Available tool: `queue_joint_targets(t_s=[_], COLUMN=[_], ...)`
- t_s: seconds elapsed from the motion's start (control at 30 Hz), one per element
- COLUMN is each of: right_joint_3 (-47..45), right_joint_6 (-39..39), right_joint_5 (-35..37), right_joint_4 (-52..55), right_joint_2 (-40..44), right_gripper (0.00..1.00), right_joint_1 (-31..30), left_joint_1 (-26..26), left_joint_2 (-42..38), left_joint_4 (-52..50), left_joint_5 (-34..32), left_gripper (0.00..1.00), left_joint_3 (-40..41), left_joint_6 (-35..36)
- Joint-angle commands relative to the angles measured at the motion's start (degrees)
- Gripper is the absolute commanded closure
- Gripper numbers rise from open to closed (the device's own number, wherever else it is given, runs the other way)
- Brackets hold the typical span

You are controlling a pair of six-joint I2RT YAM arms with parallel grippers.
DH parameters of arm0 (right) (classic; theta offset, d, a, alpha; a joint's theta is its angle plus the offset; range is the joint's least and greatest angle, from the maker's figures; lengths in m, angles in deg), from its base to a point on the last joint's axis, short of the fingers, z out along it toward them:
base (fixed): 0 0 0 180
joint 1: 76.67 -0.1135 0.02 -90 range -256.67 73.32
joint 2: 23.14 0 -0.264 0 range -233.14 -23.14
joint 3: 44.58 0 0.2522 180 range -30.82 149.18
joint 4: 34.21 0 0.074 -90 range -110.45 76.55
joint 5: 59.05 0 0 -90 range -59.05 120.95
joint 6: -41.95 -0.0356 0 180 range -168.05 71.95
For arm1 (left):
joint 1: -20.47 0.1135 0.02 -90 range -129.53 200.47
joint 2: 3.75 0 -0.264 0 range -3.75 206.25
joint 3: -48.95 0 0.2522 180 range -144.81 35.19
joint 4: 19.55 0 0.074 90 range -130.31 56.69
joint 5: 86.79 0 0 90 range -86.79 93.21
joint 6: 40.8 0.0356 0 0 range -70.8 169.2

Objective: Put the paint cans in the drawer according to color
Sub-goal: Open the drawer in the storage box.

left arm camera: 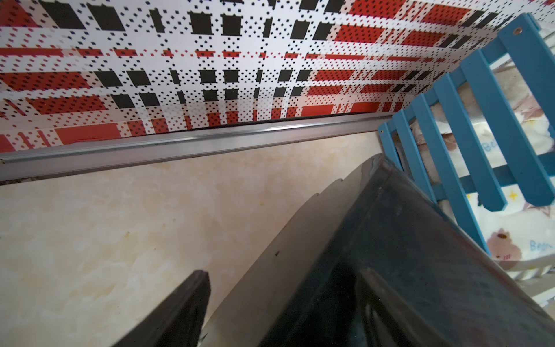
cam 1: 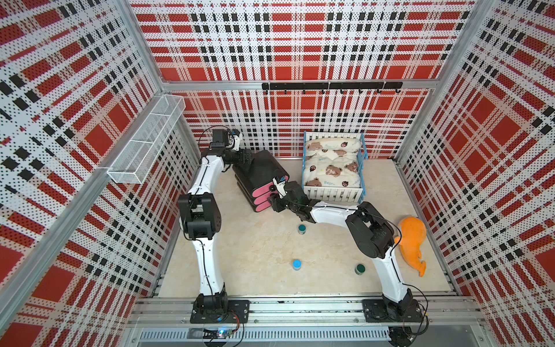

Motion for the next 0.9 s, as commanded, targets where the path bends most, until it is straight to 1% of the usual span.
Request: queue_joint_targets(t_s=[0.0, 0.07, 0.23, 0.4, 0.57, 0.87], right_joint_3=[1.0, 0.6, -0.8, -2.6, -5.2, -12.8], right_joint_6=[0.4, 0.7, 0.9, 1.3, 2.2, 3.6], right_joint_5=[-0.6, -0.8, -0.7, -0.5, -0.1, 0.3], right_joint_4=[-1.8, -2.0, -2.5, -2.8, -2.8, -3.7], right_joint_2=[-1.0, -0.7, 0.4, 1.8, 4.0, 10.2], right_gripper=[0.58, 0.63, 0.73, 0.76, 0.79, 0.83], right_joint_1=[0.3, 0.3, 0.3, 0.2, 0.2, 0.1], left_joint_1=[-0.1, -0.2, 0.0, 0.1, 0.1, 0.6], left_joint_2=[1.3, 1.2, 0.8, 0.5, 0.1, 0.2], left_joint_4=[-0.6, -0.6, -0.6, -0.6, -0.6, -0.6], left_joint_5=[1.3, 1.4, 1.1, 0.8, 0.4, 0.4], left_gripper=[0.27, 0.29, 0.30, 0.29, 0.26, 0.26], left_joint_3=[-0.6, -0.5, -0.1, 0.2, 0.5, 0.8], left_joint_6=[1.0, 1.1, 1.1, 1.1, 1.1, 0.7])
